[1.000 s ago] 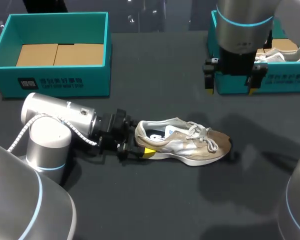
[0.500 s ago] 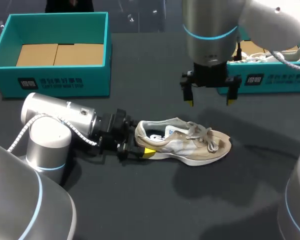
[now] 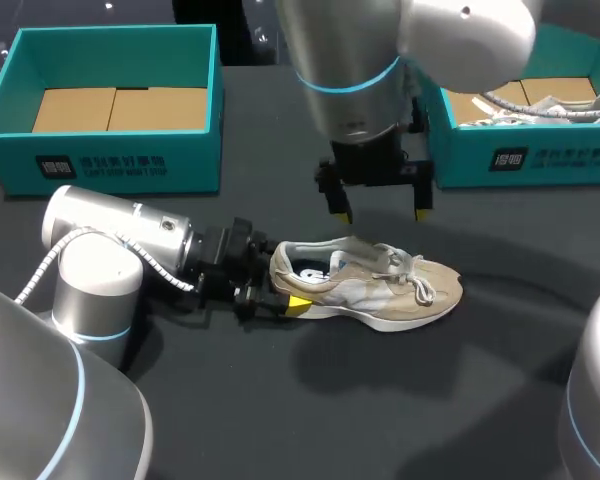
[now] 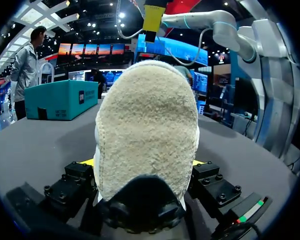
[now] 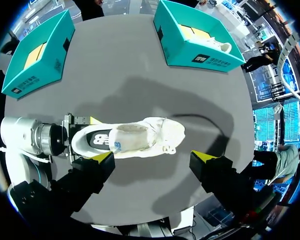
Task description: Take the shoe out of the shoebox, open the shoe tongue, remove and reinsert the insole, then place the shoe into the shoebox
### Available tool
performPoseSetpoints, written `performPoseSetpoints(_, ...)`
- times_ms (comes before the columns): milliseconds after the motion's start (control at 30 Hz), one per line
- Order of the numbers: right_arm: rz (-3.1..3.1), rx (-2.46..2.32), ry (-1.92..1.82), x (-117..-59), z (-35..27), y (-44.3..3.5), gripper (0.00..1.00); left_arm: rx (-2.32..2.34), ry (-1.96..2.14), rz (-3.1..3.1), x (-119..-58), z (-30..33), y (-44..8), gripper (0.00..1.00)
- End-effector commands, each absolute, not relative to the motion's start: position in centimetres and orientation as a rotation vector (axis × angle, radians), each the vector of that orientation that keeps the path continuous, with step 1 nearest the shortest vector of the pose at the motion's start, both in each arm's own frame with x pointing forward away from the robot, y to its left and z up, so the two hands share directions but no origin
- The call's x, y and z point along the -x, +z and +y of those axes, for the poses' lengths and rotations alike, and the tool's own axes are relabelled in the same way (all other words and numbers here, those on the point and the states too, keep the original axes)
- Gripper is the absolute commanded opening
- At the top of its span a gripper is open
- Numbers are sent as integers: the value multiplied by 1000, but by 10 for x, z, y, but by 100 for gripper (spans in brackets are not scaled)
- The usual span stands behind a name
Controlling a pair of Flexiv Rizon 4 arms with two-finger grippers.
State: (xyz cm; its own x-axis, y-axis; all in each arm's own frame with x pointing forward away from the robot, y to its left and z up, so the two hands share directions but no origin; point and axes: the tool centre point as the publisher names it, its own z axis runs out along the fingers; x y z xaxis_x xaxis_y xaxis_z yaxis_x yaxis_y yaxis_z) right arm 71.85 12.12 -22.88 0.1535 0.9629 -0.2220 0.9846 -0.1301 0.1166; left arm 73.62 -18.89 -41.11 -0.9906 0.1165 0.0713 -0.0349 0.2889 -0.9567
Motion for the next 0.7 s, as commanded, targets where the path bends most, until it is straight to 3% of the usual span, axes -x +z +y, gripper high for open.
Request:
performPoseSetpoints(33, 1852, -2199, -197, -718, 137, -246, 100, 76, 1801, -2417, -735, -190, -413, 0)
performPoseSetpoints(700, 1764, -2223, -258, -712, 154, -297, 100, 76, 1801, -2417, -735, -190, -413, 0)
